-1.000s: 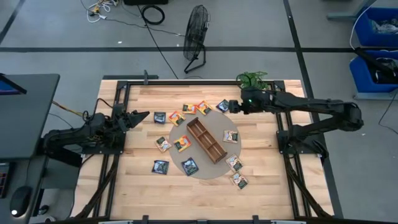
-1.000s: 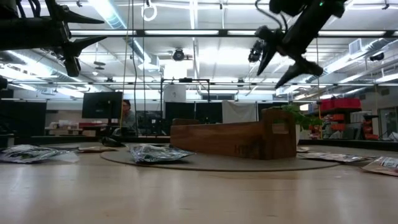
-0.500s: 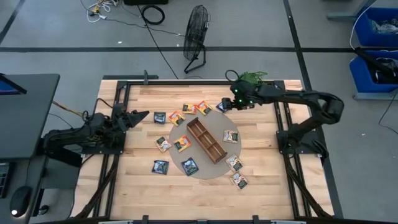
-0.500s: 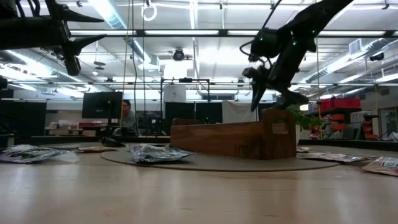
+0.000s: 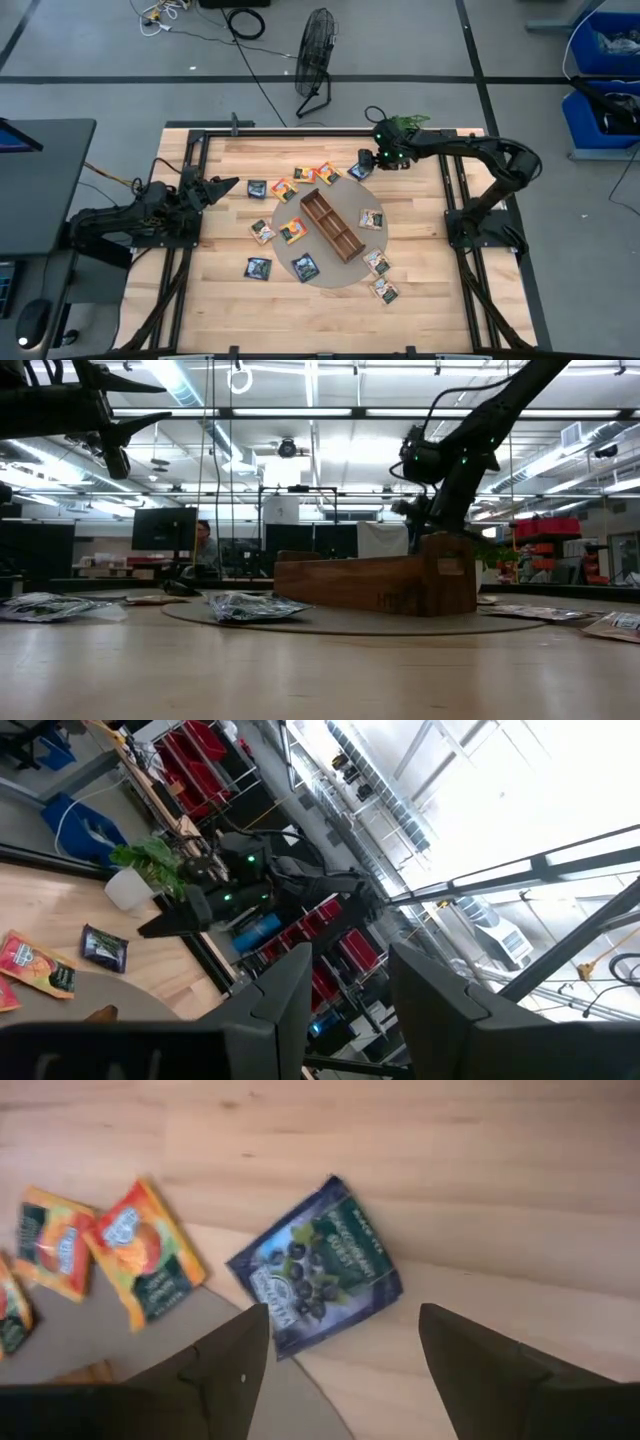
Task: Pick & Place Tea
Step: Put the purple tea bag into the right section of the wooden organizer
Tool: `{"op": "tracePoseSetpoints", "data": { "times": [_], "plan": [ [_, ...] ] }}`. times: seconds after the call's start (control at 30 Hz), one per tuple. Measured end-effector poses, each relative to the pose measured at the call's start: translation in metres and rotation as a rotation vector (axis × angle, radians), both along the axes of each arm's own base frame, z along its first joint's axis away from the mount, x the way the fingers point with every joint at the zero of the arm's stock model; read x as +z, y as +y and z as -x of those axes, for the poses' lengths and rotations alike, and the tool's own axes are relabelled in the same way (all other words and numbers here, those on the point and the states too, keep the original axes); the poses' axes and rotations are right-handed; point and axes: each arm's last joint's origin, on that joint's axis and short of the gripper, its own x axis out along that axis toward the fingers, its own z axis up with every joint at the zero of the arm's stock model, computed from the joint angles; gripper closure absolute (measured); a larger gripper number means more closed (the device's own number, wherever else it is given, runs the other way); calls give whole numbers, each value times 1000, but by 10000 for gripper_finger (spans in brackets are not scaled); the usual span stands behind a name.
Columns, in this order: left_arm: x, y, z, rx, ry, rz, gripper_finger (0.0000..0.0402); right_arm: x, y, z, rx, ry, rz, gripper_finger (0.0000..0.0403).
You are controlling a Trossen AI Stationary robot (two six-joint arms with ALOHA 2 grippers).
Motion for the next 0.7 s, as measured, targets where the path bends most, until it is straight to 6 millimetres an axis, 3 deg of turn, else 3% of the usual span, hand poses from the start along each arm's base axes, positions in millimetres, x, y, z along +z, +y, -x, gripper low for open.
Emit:
{"op": "tracePoseSetpoints", "data": {
  "times": [0.23, 0.7],
  "plan": [
    [0, 0, 0, 0, -1, 0, 262, -20, -4, -4, -11, 35, -38, 138],
    [0, 0, 0, -4, -5, 12, 262, -36, -16, -11, -40, -10, -50, 158]
  ]
}}
